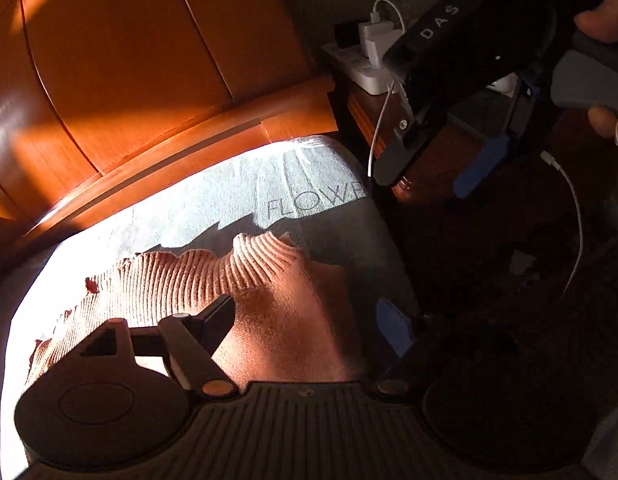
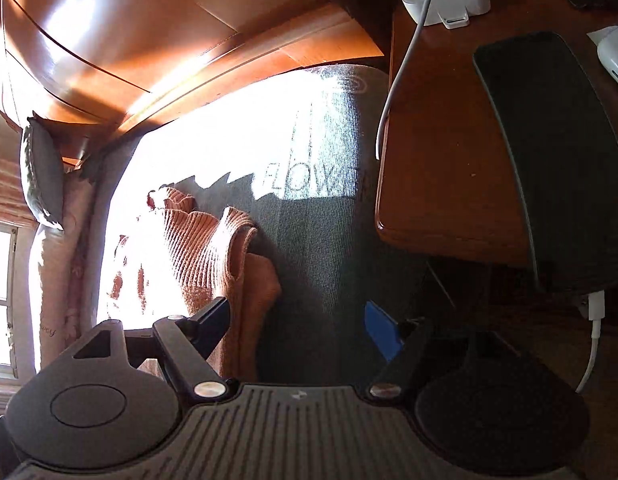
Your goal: Fold clothes
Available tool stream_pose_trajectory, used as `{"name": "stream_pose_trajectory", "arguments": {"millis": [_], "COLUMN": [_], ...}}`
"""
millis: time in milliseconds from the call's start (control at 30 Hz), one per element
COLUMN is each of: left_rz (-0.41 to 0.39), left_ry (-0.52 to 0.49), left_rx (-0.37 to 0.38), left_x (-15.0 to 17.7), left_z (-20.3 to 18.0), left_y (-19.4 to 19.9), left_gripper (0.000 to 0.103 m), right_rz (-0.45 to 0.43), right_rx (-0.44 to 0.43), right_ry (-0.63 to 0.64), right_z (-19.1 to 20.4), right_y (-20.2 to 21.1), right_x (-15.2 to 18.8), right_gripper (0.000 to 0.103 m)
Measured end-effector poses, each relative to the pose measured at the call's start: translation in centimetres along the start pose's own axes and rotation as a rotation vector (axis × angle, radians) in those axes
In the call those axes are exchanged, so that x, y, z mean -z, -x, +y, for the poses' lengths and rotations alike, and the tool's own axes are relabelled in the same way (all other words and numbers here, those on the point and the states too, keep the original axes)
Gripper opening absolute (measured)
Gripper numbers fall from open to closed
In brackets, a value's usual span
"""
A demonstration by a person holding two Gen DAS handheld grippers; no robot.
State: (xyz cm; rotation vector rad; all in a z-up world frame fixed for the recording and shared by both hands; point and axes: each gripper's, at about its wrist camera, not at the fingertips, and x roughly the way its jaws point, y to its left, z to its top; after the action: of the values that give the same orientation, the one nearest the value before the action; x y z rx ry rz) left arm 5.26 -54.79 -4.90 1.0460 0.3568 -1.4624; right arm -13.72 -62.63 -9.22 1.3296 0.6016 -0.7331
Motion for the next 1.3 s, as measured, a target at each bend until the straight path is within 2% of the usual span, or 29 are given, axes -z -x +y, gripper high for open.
{"name": "stream_pose_trajectory", "arguments": {"millis": [67,167,267,367,467,533,667,733,833,867,967,1100,1300], "left_rz": [0.036,0.062,0.11,0.161,0.208,0.211,0.214,0.211,0.208,0.211,0.201,0.157,0.142], "left_ry": [-0.083,-0.202,-0.316,-0.371,-0.364,-0.289,-0.068,0.069,0.308,0.38,0.551,0.671,0.743], "left_rx": [-0.04,-0.119,-0.181,-0.212,-0.236,-0.24,-0.244,-0.256,-0.231,-0.219,-0.191,-0.175,-0.158], "left_x": [-1.0,-1.7,-2.1,-2.0,-1.8,-1.8,-1.5,-1.3,-0.4,0.1,1.8,3.8,5.2], "left_z": [-1.4,-3.2,-4.6,-4.8,-4.0,-2.6,0.5,2.4,5.7,6.7,8.8,9.2,10.2], "left_y": [-1.6,-3.5,-5.6,-7.0,-7.8,-7.4,-5.4,-4.2,-2.3,-1.9,-0.9,0.5,1.4], "left_gripper": [0.079,0.079,0.079,0.079,0.08,0.08,0.08,0.08,0.08,0.08,0.08,0.08,0.08], "right_rz": [0.0,0.008,0.019,0.035,0.053,0.066,0.101,0.122,0.154,0.166,0.234,0.337,0.421], "right_rx": [0.0,-0.016,-0.038,-0.048,-0.05,-0.061,-0.116,-0.153,-0.209,-0.233,-0.391,-0.576,-0.631], "right_ry": [0.016,0.013,-0.006,-0.002,0.026,0.039,0.047,0.047,0.047,0.041,-0.087,-0.294,-0.357], "right_z": [-0.7,0.6,0.0,-0.5,-0.5,-0.4,0.2,0.7,1.3,1.5,1.3,1.0,2.5], "right_y": [0.6,-0.8,-1.3,-1.5,-1.5,-1.7,-2.8,-3.5,-4.6,-5.1,-7.7,-12.2,-17.9], "right_x": [-0.4,-0.7,-1.0,-1.2,-1.4,-1.6,-2.2,-2.5,-3.0,-3.2,-3.4,-2.9,-2.4], "right_gripper": [0.081,0.082,0.082,0.083,0.083,0.083,0.083,0.083,0.083,0.083,0.083,0.087,0.089]}}
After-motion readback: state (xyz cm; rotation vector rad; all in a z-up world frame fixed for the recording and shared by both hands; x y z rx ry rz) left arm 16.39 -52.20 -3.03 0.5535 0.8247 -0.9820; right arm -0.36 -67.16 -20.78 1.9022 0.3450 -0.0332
